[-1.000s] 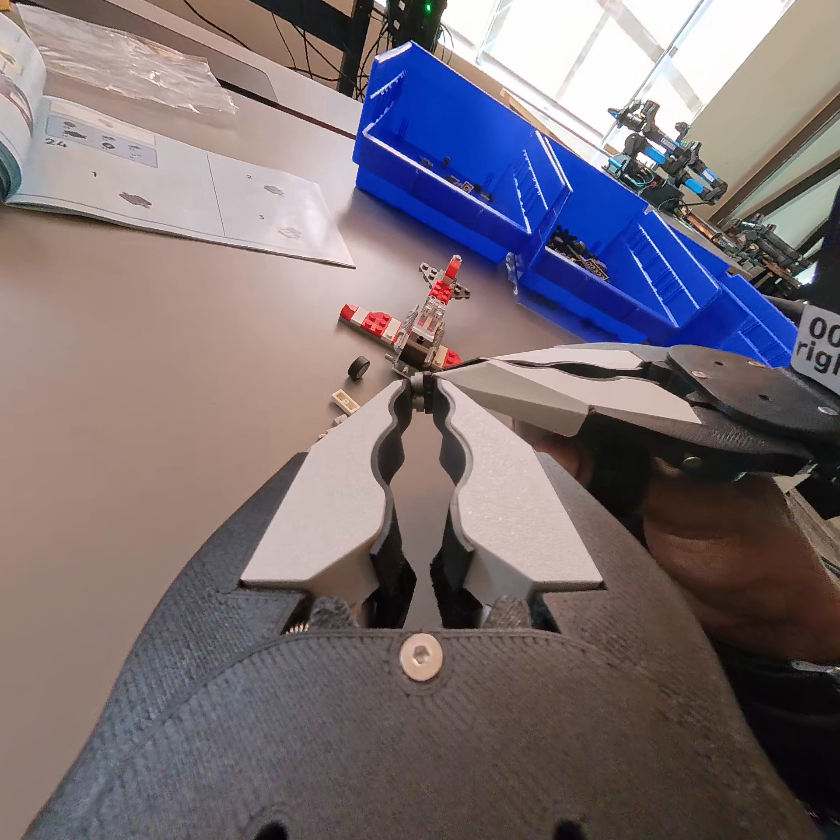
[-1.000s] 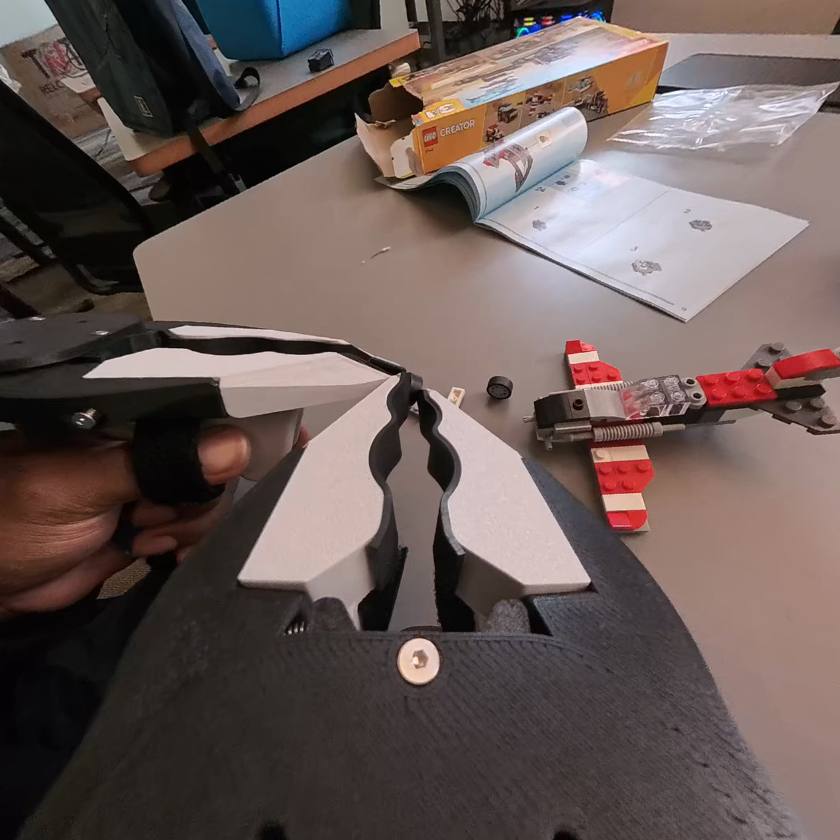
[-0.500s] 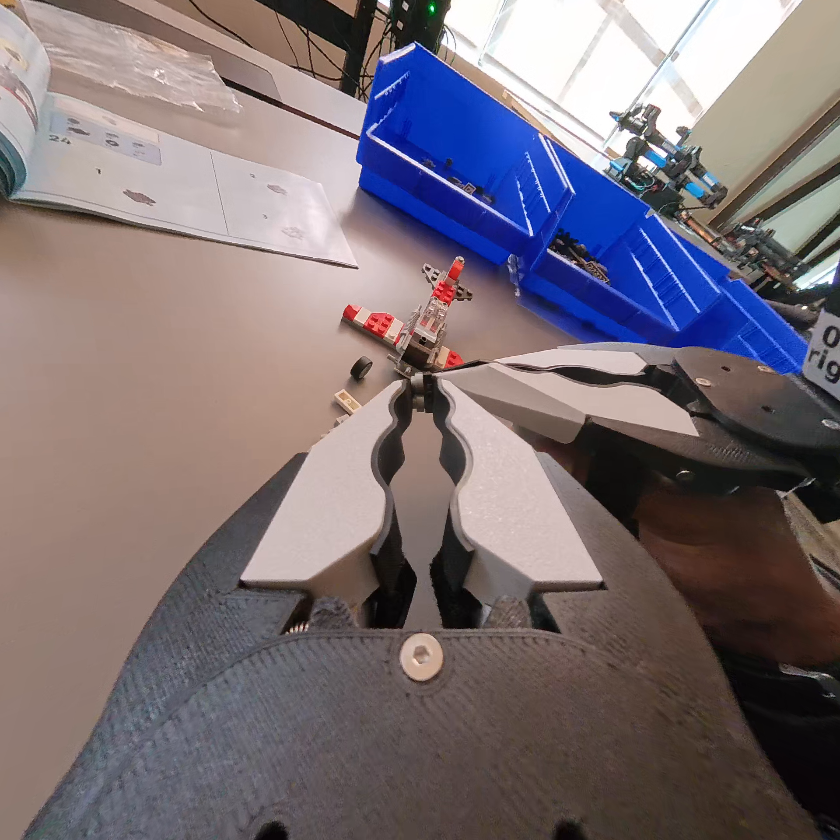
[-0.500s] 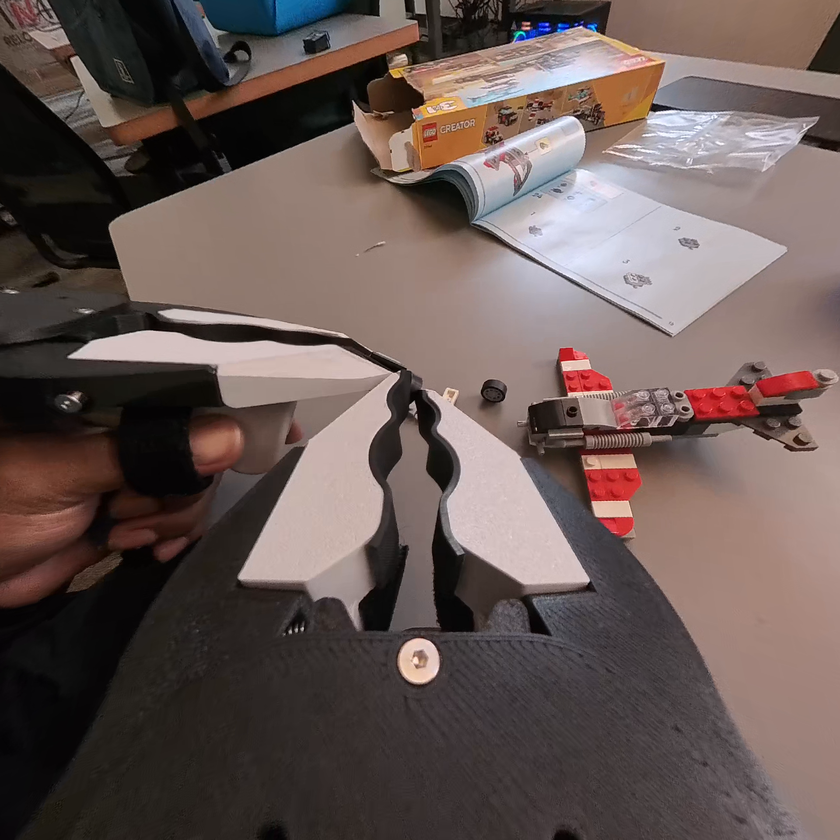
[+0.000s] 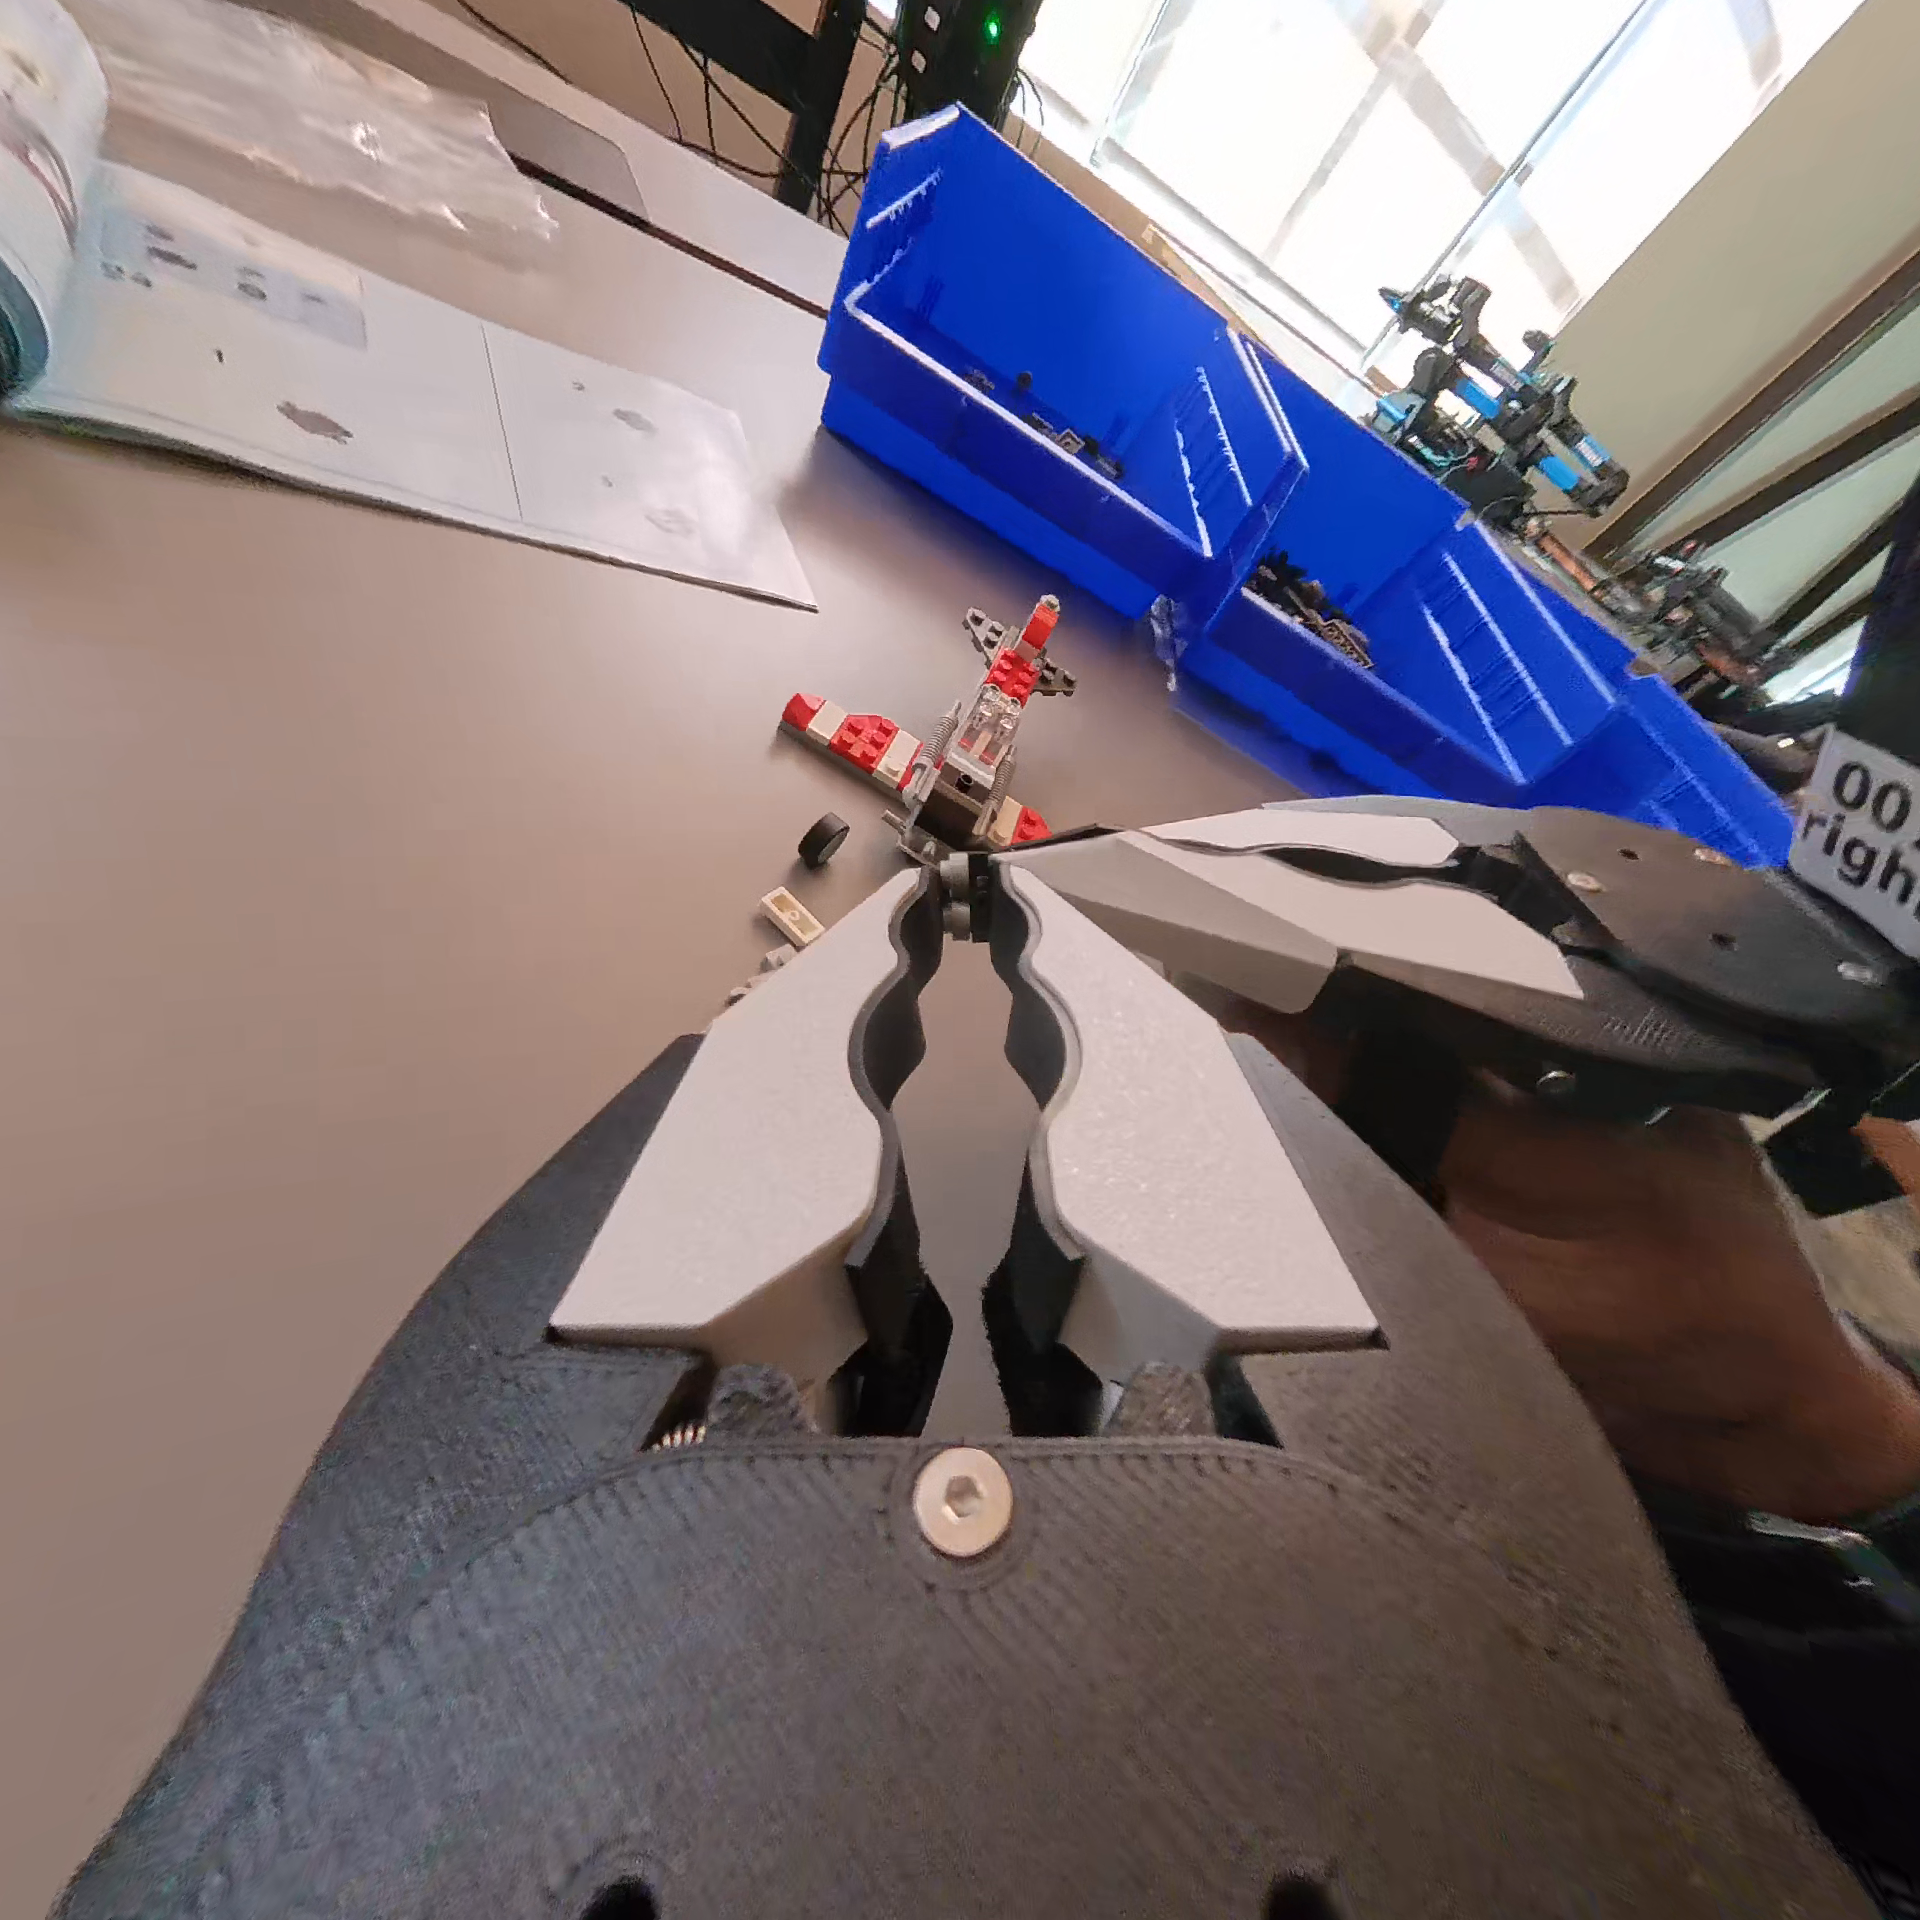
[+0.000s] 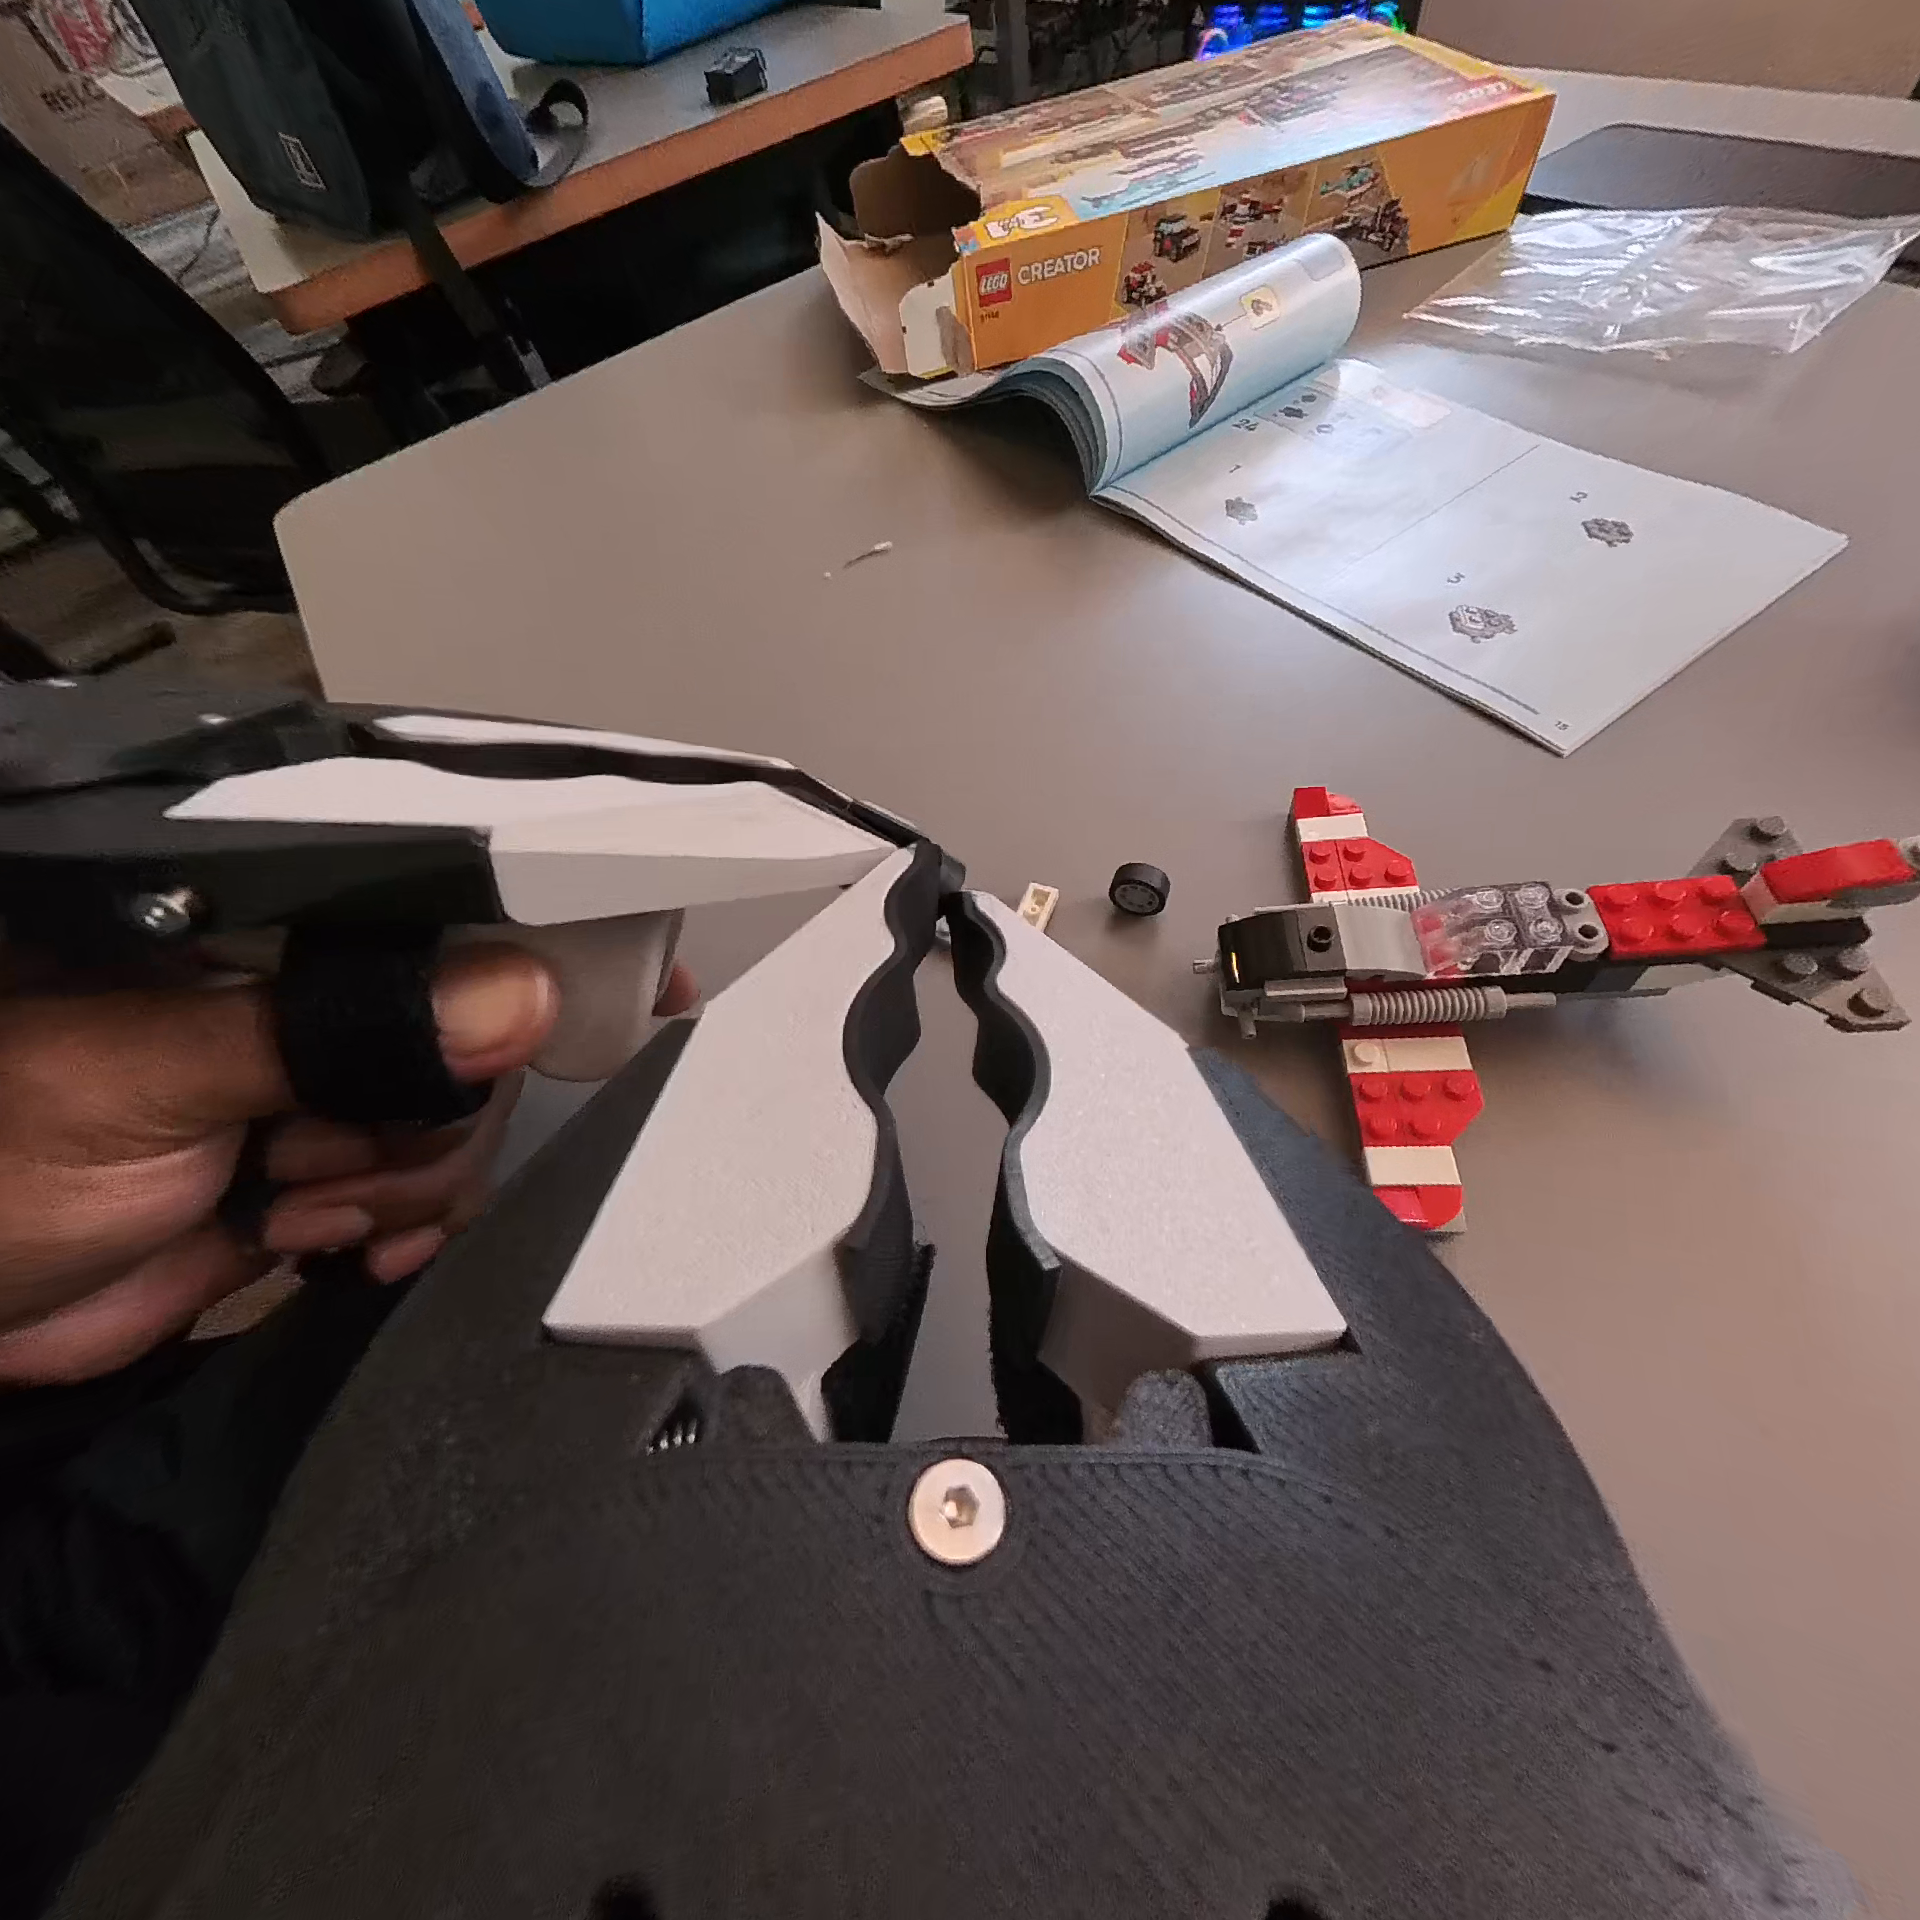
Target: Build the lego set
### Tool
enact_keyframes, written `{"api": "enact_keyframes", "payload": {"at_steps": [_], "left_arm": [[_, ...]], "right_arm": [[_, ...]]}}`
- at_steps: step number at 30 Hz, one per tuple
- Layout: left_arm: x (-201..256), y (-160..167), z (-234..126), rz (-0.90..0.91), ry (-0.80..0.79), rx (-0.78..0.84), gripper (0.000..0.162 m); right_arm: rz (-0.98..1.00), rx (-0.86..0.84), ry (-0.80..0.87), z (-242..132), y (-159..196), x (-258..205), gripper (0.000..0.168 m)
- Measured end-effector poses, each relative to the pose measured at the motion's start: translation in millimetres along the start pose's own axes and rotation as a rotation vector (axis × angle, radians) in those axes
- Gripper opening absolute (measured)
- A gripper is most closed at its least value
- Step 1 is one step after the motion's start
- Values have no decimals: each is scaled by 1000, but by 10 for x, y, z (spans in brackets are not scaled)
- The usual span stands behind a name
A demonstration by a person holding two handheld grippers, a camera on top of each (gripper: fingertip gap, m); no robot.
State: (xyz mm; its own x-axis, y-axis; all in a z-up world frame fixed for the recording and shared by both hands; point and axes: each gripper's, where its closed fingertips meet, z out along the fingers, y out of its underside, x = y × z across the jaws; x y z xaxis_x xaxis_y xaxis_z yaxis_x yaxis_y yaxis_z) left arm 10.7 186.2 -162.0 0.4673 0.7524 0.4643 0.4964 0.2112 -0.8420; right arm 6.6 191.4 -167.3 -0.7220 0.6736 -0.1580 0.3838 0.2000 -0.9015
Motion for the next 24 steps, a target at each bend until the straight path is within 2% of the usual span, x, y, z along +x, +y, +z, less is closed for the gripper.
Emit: {"api": "enact_keyframes", "payload": {"at_steps": [7,12,14,15,16,17,22,24], "left_arm": [[68,10,14,138,-36,4,10],[38,-15,0,-32,38,10,10],[-139,-175,-156,-120,26,98,10],[-292,-203,-241,-165,6,110,11],[-395,-240,-300,-199,-3,130,10],[-420,-255,-301,-215,4,125,10],[-331,-189,-168,-231,38,68,11],[-309,-177,-157,-299,76,63,10]], "right_arm": [[49,12,-24,-59,3,24,5],[-78,9,25,-59,-8,32,4],[-158,-50,313,-226,109,650,0],[-31,-5,293,-341,79,822,0],[-10,26,290,-445,12,912,0],[-82,-15,296,-469,21,907,0],[-145,-84,147,-210,185,453,1],[-157,-53,89,-162,123,343,0]]}}
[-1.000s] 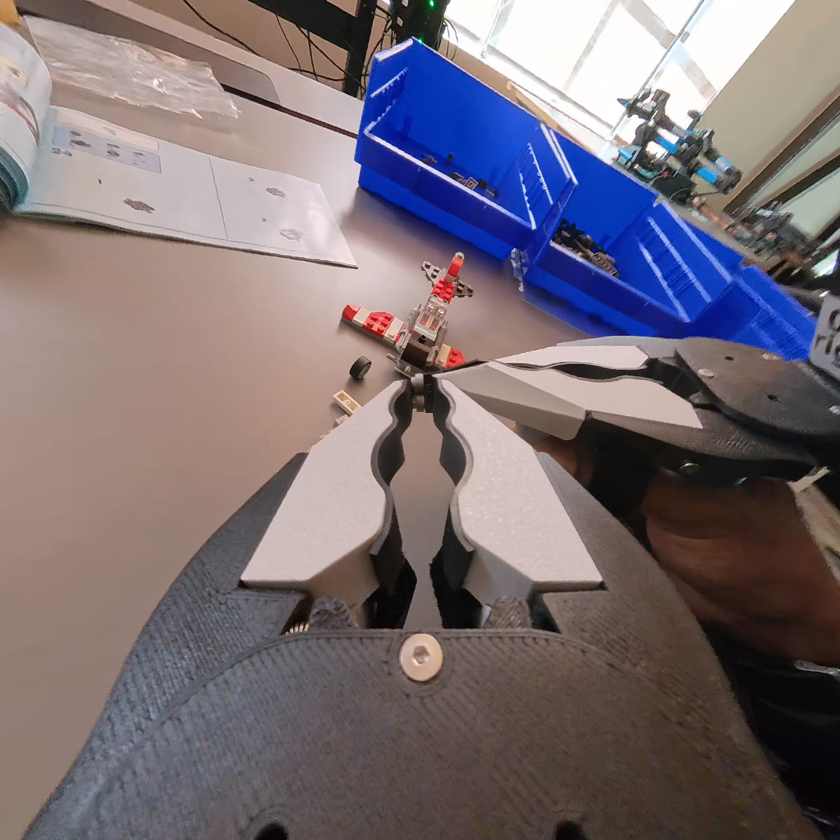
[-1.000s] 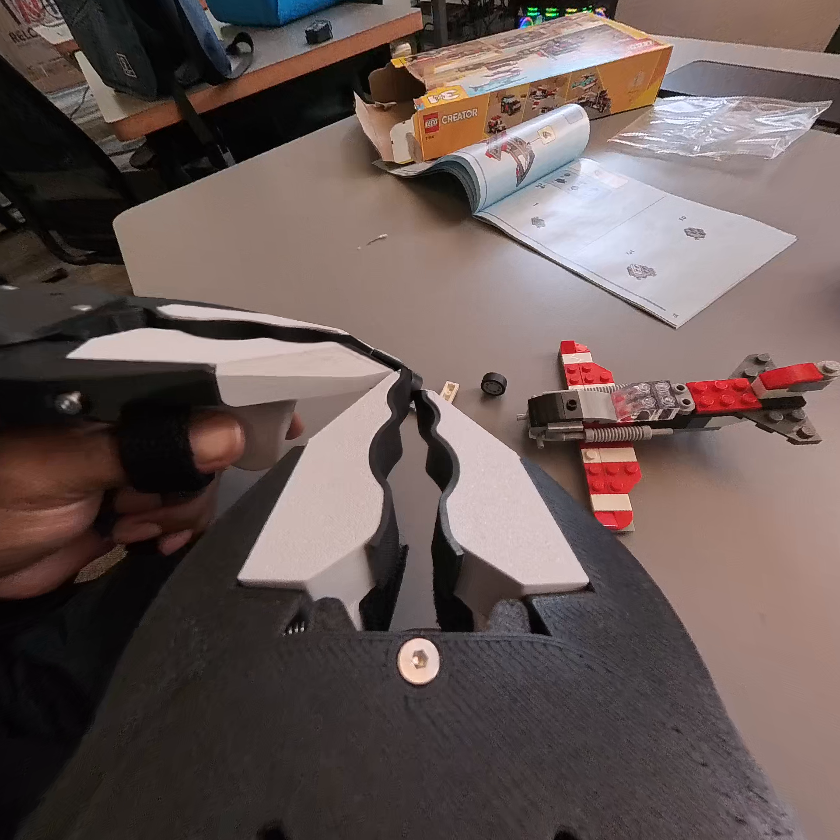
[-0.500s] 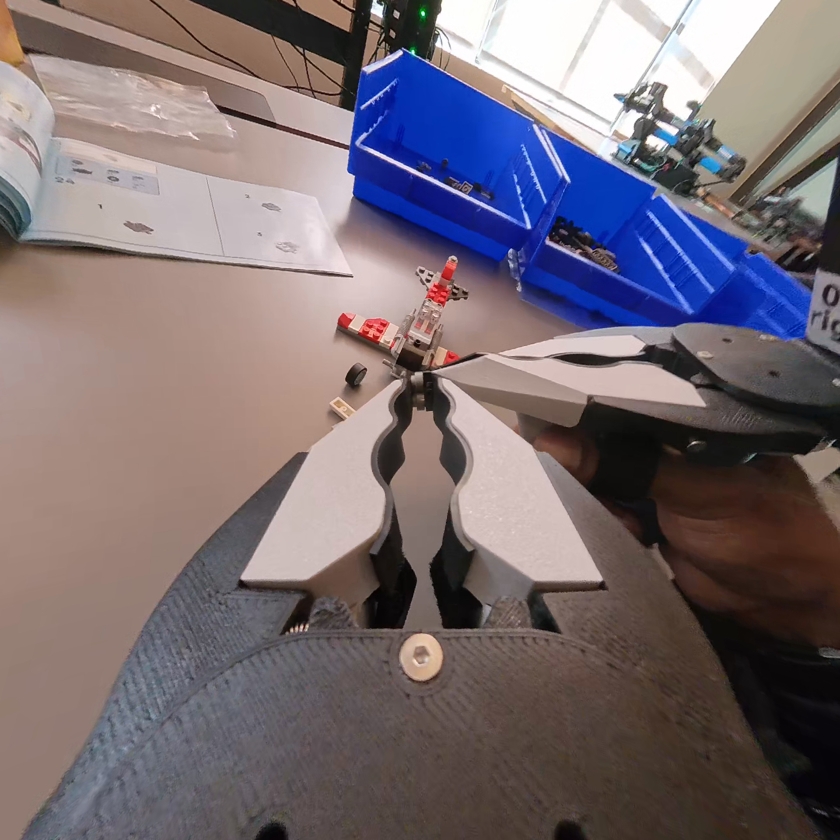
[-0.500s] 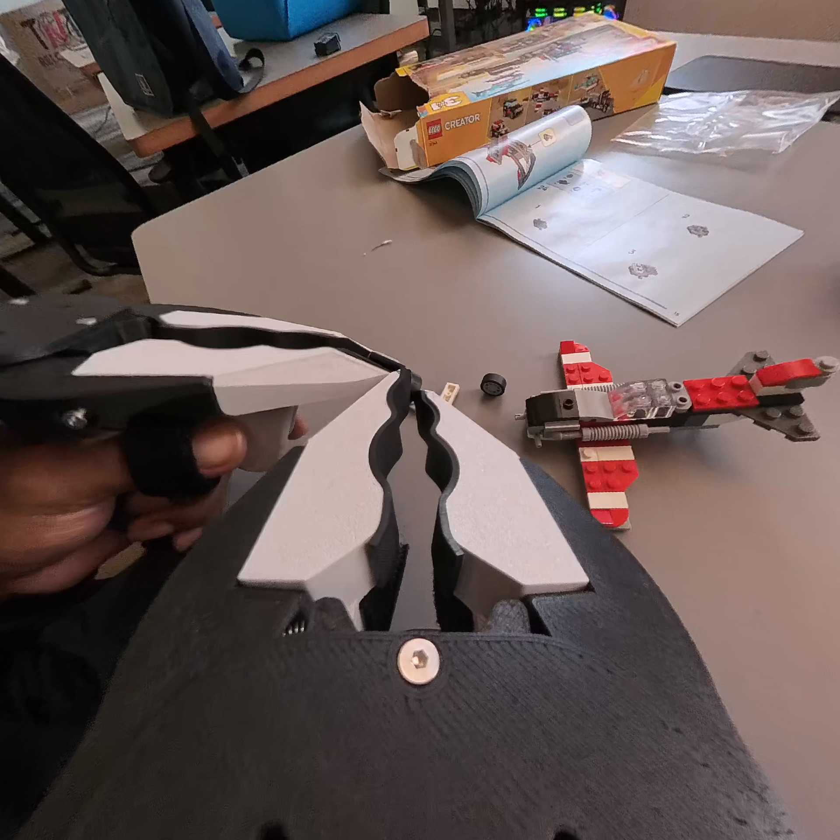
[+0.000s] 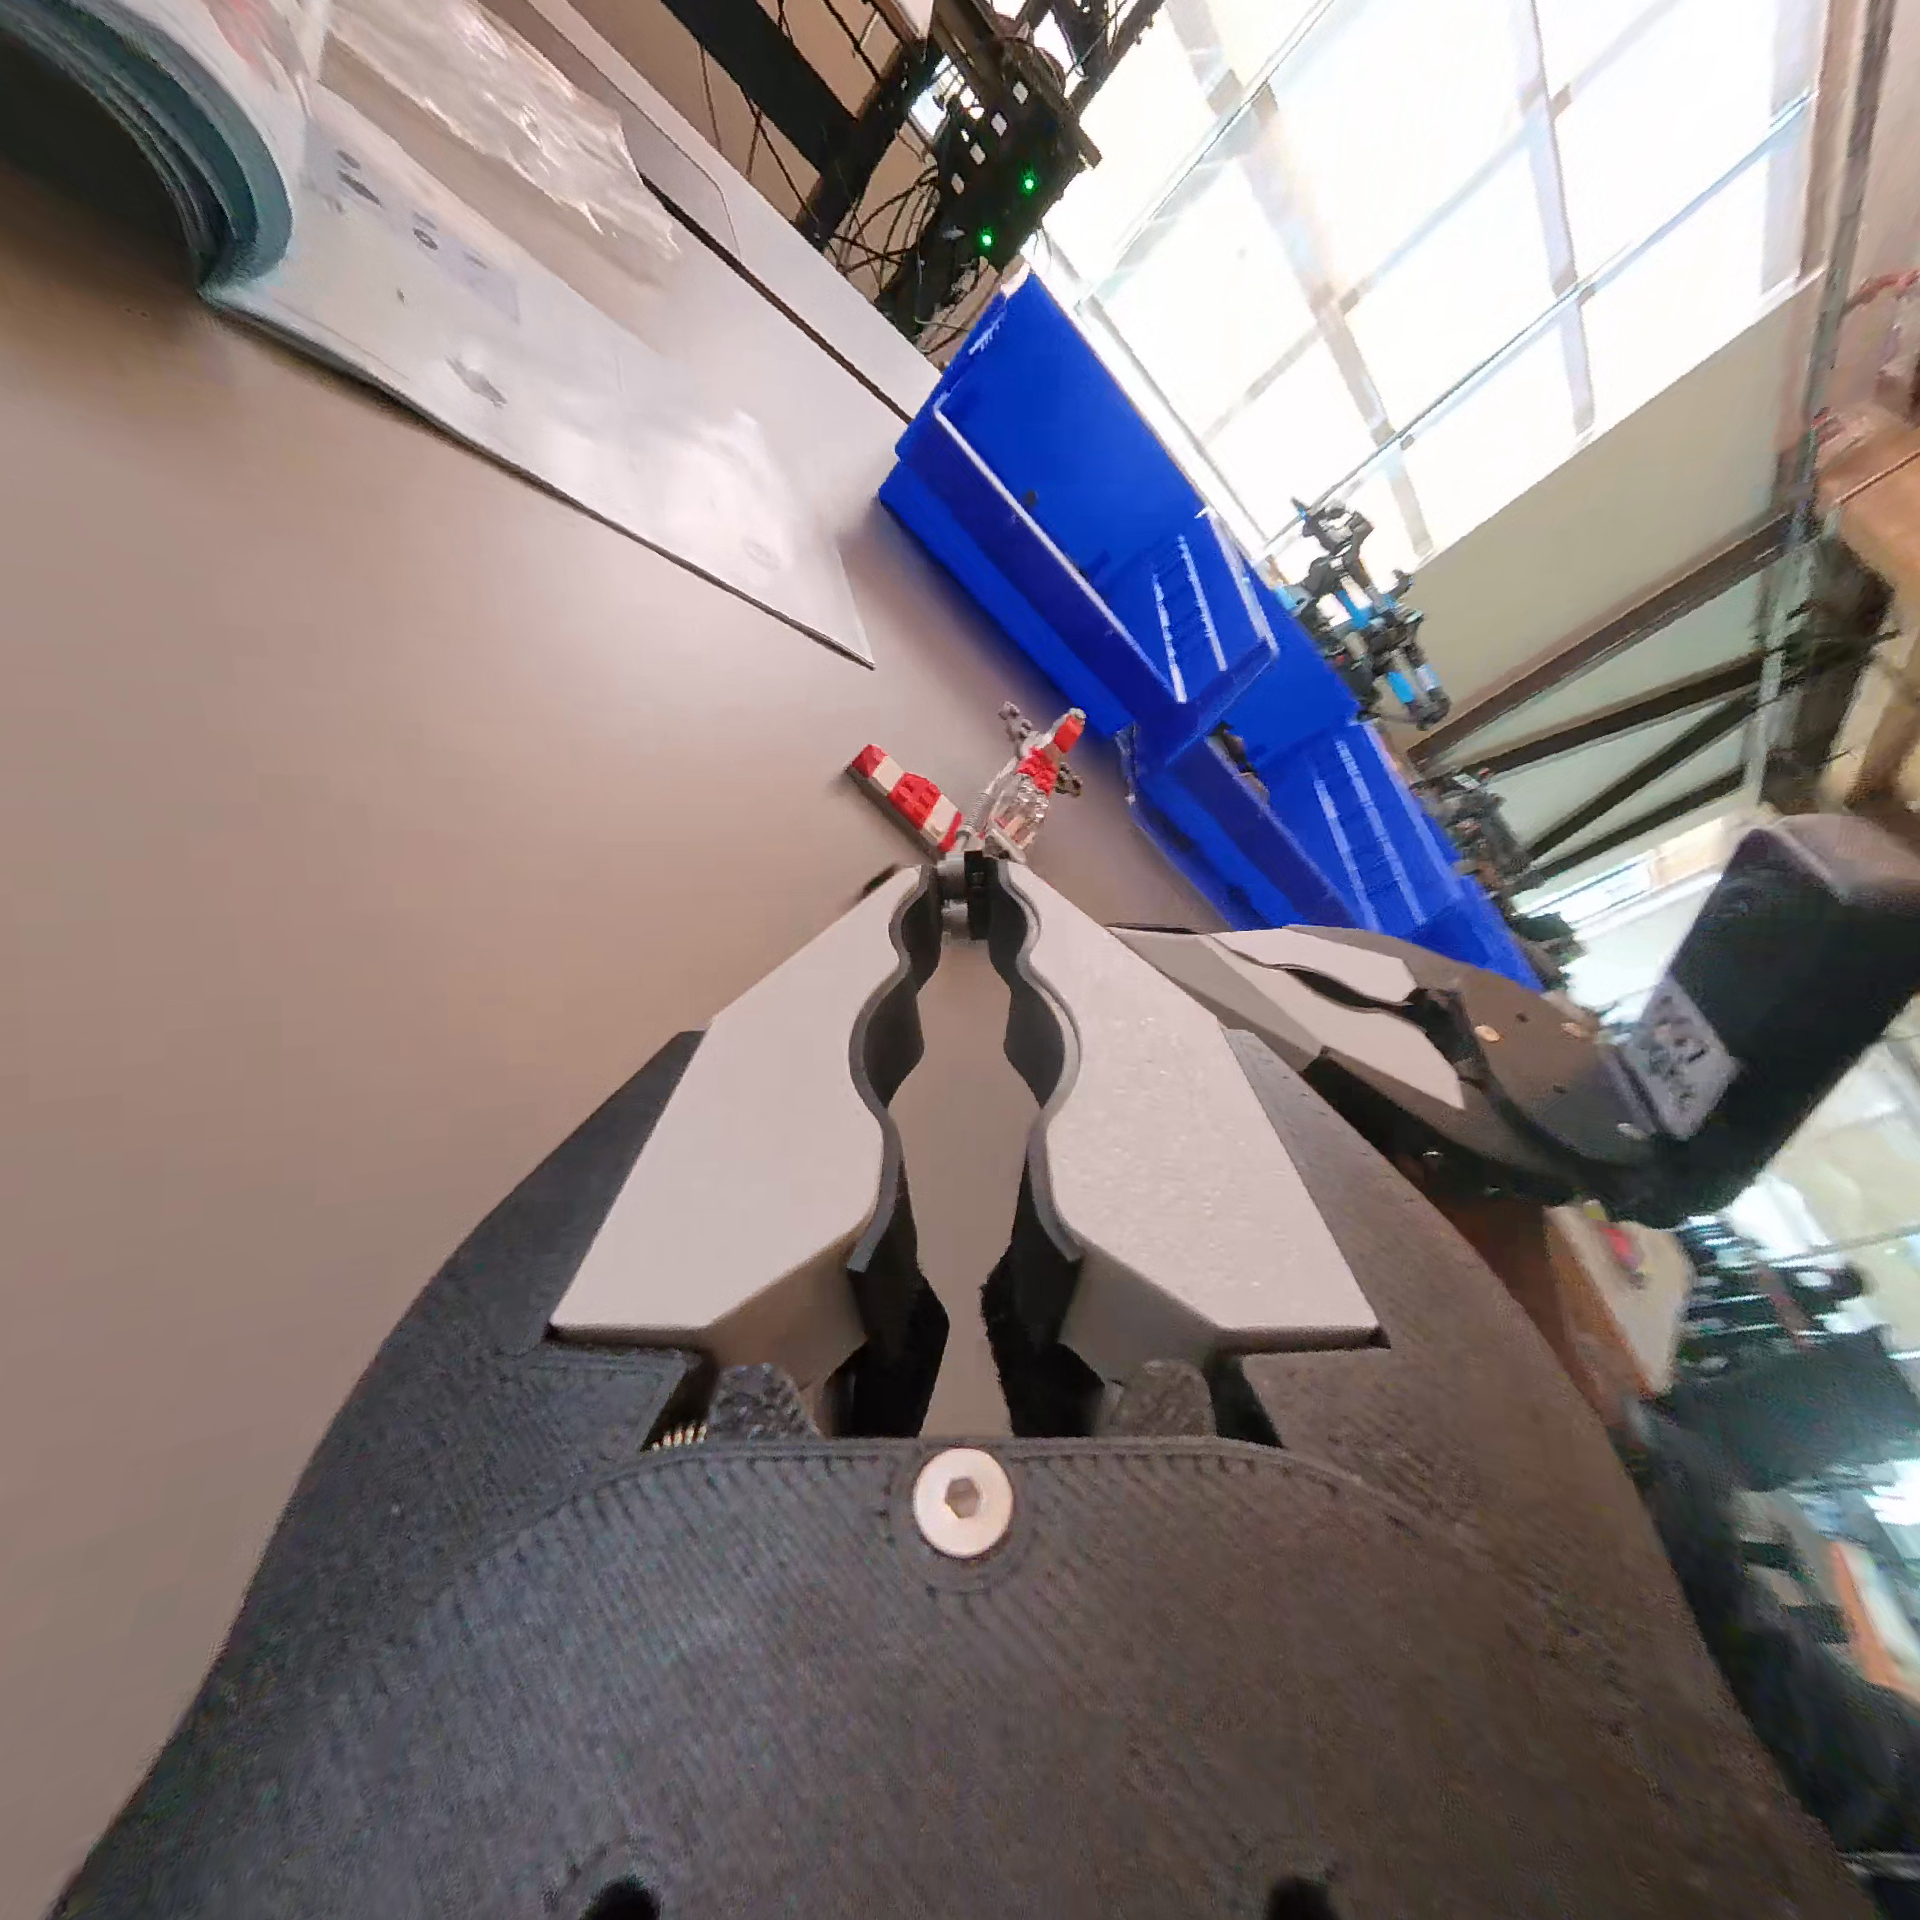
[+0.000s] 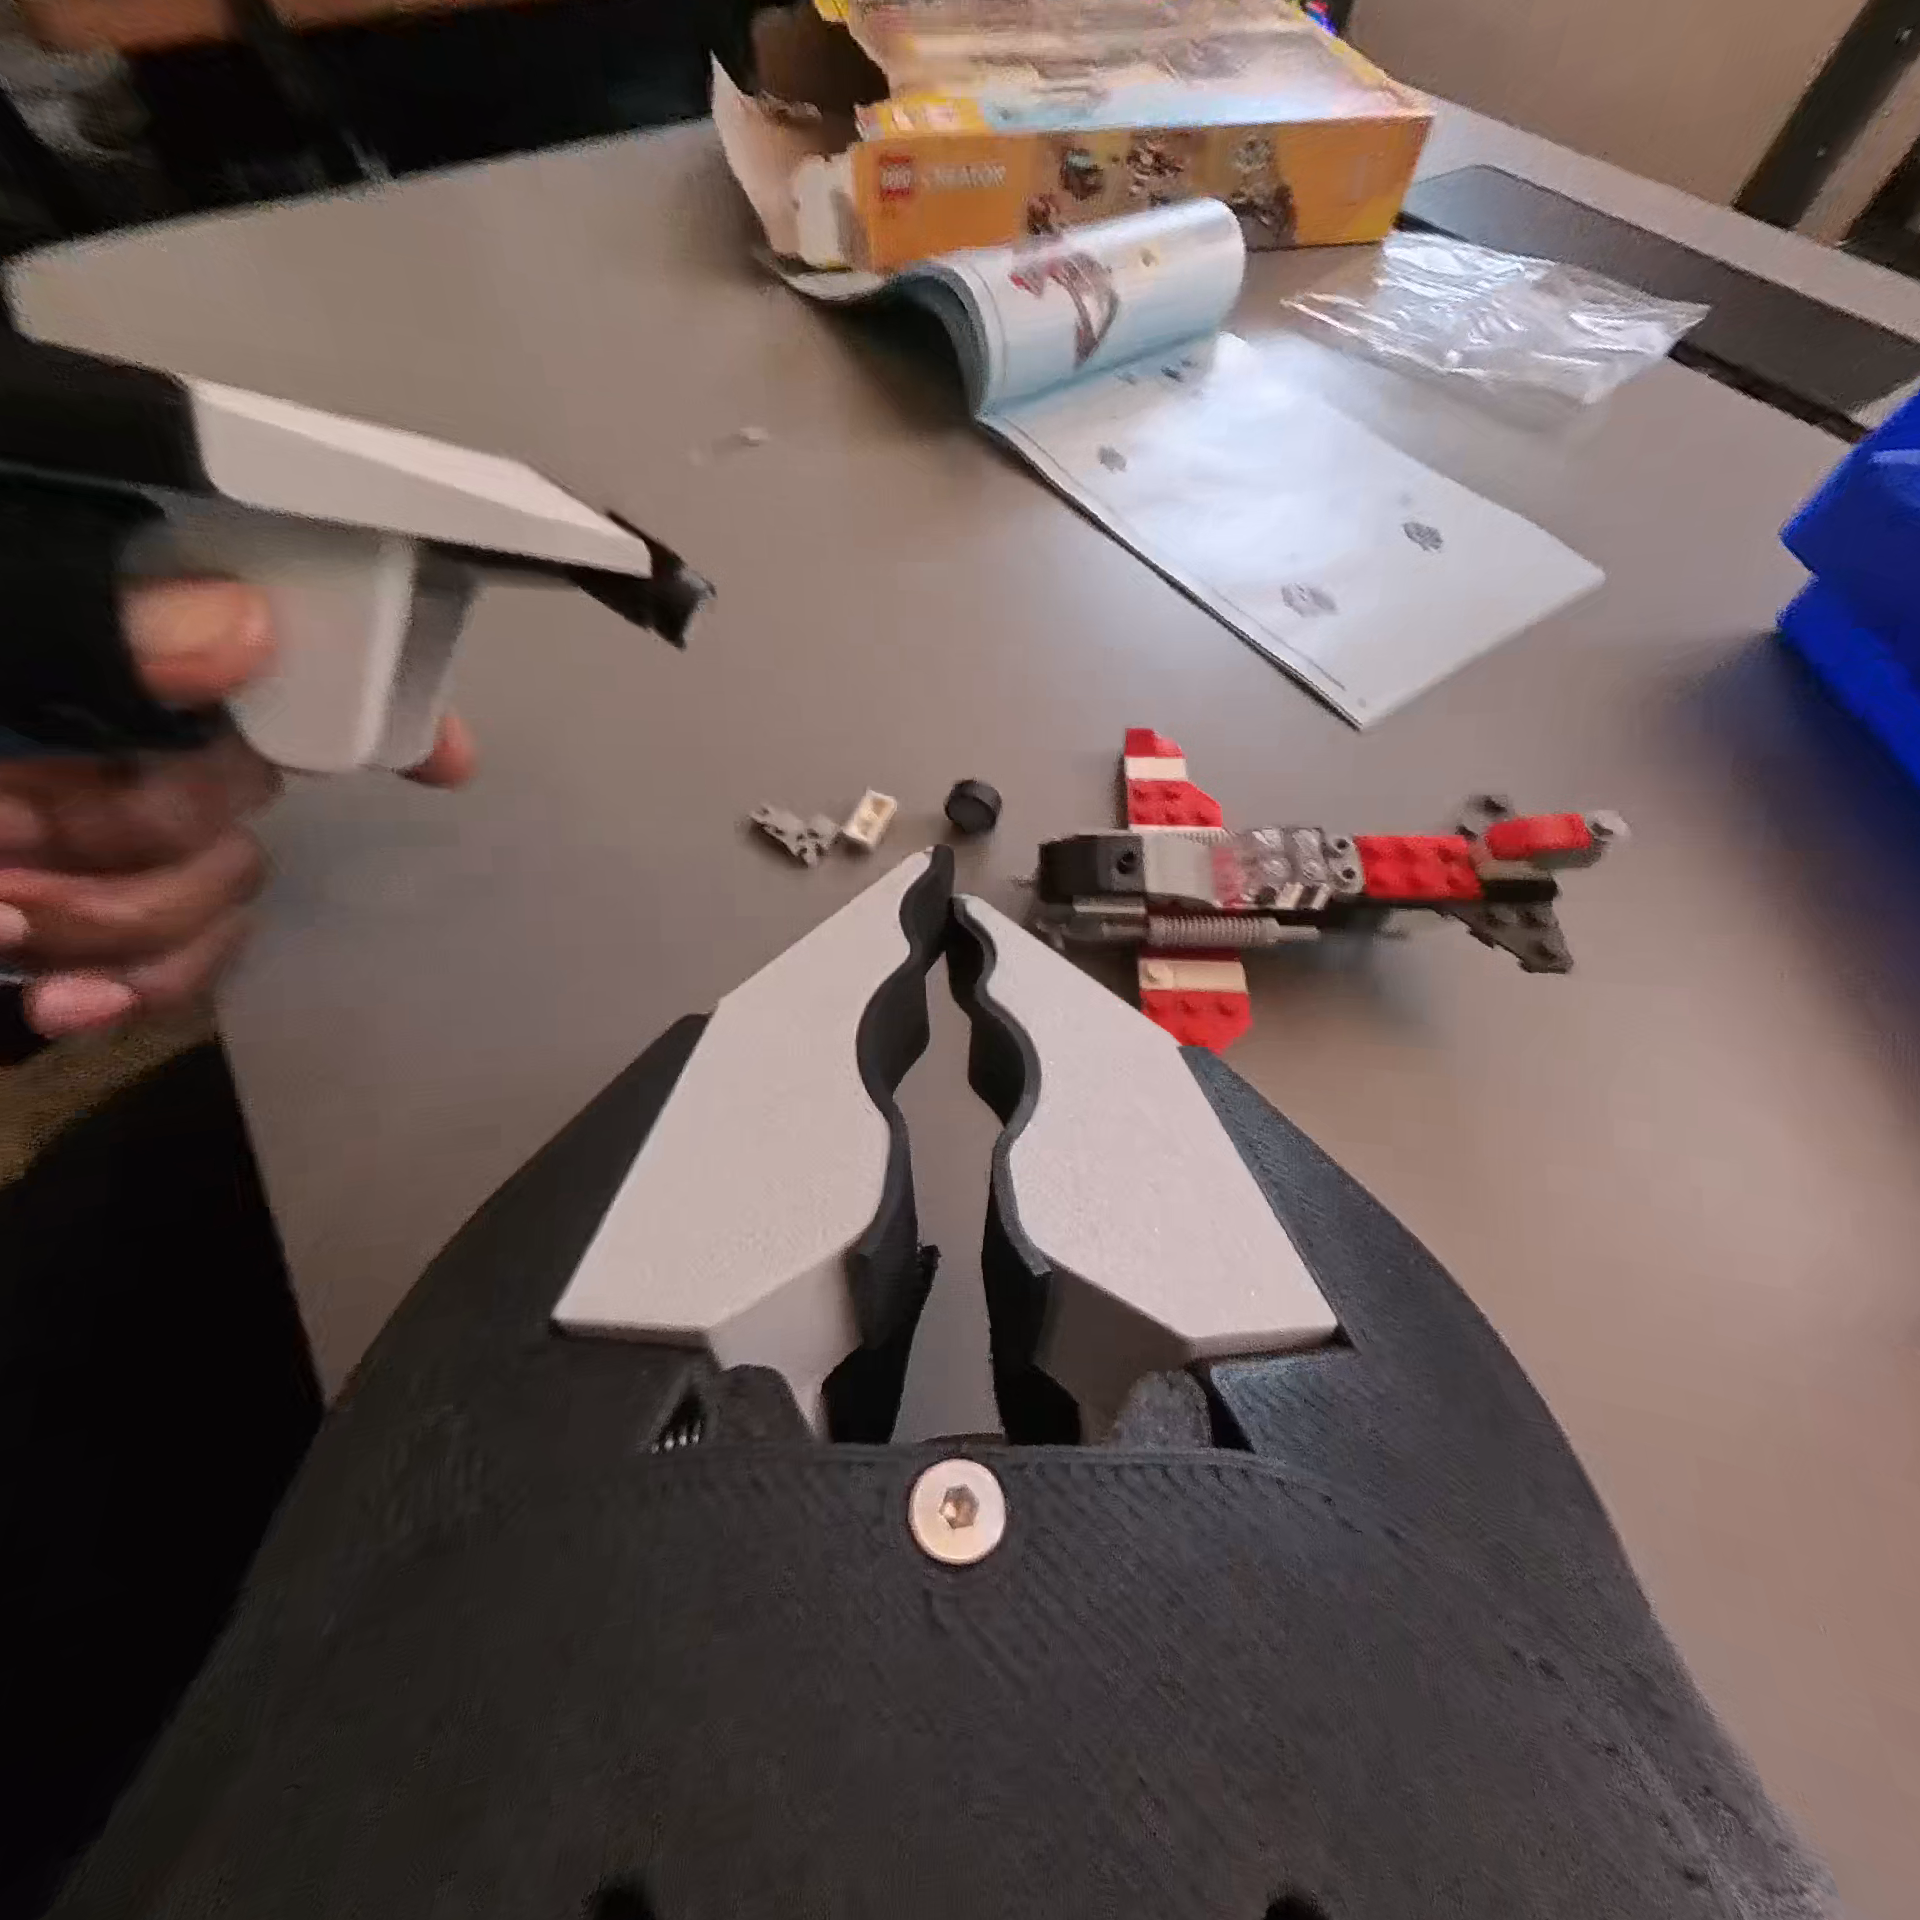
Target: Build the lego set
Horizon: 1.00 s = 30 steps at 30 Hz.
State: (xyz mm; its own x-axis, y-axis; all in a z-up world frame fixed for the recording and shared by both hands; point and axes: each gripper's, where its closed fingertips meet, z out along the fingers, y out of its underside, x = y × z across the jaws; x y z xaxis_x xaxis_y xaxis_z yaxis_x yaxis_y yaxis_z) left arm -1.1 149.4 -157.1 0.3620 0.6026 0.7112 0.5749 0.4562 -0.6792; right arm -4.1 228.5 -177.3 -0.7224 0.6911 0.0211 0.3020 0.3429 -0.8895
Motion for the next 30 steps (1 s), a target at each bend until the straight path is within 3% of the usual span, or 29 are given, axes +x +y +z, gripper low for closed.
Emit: {"api": "enact_keyframes", "payload": {"at_steps": [10,21,30], "left_arm": [[183,90,81,-215,131,-2,10],[374,138,46,-377,302,-46,10],[431,233,30,-146,245,-171,10]], "right_arm": [[26,89,-180,91,-216,-362,1],[46,182,-323,4,-361,-469,27],[-386,128,-250,19,-297,-498,33]]}}
